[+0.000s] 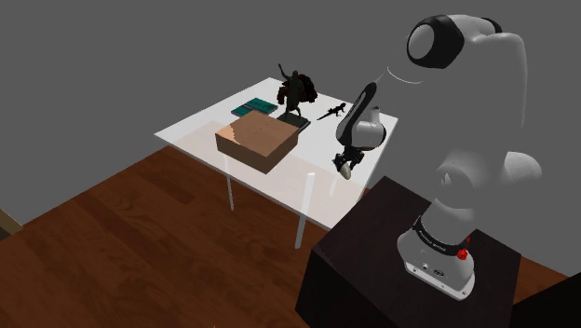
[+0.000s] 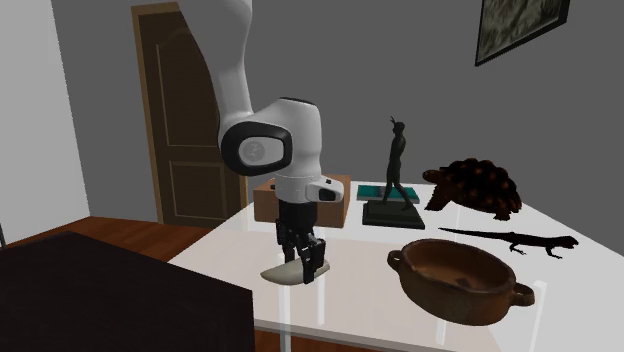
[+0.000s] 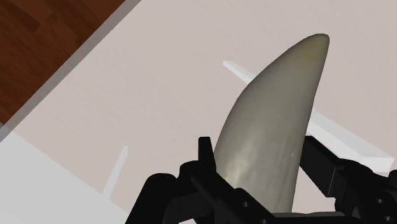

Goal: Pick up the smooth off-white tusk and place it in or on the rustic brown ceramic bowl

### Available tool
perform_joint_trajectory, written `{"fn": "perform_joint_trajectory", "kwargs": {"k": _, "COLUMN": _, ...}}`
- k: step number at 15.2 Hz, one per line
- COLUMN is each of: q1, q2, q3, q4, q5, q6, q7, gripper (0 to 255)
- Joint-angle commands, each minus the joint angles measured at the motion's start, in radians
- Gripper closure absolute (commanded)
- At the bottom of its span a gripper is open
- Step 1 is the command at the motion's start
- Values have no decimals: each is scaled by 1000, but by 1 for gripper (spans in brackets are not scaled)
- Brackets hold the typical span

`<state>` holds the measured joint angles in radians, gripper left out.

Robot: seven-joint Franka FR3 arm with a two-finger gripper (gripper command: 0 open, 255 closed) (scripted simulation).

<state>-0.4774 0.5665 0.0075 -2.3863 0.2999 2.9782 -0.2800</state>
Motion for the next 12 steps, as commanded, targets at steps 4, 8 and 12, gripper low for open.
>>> {"fn": "perform_joint_trajectory", "kwargs": {"k": 4, "q1": 13, "q2": -47, "q3": -14, "q4": -19, "q5": -7, "q6": -30, "q7": 9, "gripper": 255}}
{"fn": "perform_joint_trajectory", "kwargs": {"k": 8, "q1": 31, "q2": -110, "q3": -36, "q4": -40, "q5": -20, "q6": -73, "q7": 23, "gripper": 255}}
{"fn": "perform_joint_trajectory", "kwargs": {"k": 12, "q1": 50, "q2": -172, "q3": -58, "q4": -57, "q5": -38, "q6": -118, "q7": 41, "gripper": 255}}
